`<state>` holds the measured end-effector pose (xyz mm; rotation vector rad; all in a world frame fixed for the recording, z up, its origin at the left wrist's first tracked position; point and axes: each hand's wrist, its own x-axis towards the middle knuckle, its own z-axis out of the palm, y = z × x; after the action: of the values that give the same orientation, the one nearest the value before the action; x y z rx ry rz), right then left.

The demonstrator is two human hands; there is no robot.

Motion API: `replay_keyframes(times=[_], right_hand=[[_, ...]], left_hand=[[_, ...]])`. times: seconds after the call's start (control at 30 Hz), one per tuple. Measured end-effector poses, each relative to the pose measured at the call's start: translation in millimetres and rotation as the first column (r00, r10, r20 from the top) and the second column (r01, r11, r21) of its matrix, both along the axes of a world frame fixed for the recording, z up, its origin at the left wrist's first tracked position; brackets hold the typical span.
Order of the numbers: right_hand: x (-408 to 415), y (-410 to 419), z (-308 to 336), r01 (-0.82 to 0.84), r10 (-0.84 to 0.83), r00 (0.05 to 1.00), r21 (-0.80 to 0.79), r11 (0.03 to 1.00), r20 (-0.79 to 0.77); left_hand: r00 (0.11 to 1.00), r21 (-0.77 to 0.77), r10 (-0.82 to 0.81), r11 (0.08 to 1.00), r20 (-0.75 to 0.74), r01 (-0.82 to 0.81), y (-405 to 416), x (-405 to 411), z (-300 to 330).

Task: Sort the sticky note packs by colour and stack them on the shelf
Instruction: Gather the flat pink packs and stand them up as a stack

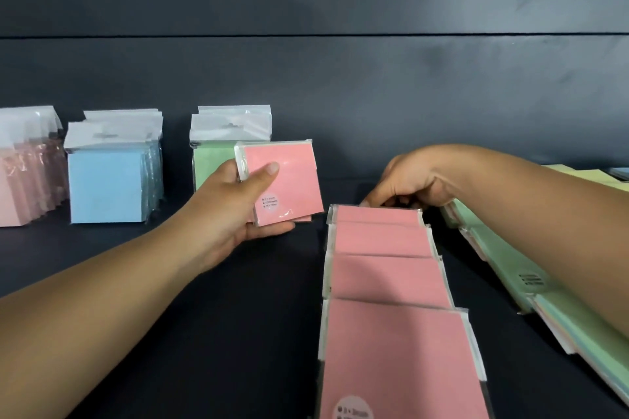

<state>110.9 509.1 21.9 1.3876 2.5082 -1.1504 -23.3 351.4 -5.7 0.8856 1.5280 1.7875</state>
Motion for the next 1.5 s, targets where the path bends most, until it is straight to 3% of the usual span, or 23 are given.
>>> replay_keyframes(times=[0.43,0.93,1.33,1.5], right_hand=[[5.6,3.3,-3.6,0.037,-0.035,0.995,0.014,0.999,-0.090],[1.9,0.4,7.7,-0.003,0.000,1.000,-0.113,0.994,-0.025],[10.0,4.4,16.3,-0.145,0.037,0.966,-0.416,0.898,-0.257],[10.7,6.4,26.9,-0.189,0.020,0.857,-0.278,0.942,-0.514]], left_hand=[[0.999,0.127,0.045,0.991,-0.031,-0.040,7.2,1.3,-15.2],[0.996,0.090,0.052,0.995,-0.075,-0.046,10.7,1.5,-16.5],[0.997,0.132,0.029,0.991,-0.067,-0.020,12.6,-4.4,-19.7],[0.999,0.138,-0.007,0.990,-0.045,0.014,12.9,-3.3,-15.9]])
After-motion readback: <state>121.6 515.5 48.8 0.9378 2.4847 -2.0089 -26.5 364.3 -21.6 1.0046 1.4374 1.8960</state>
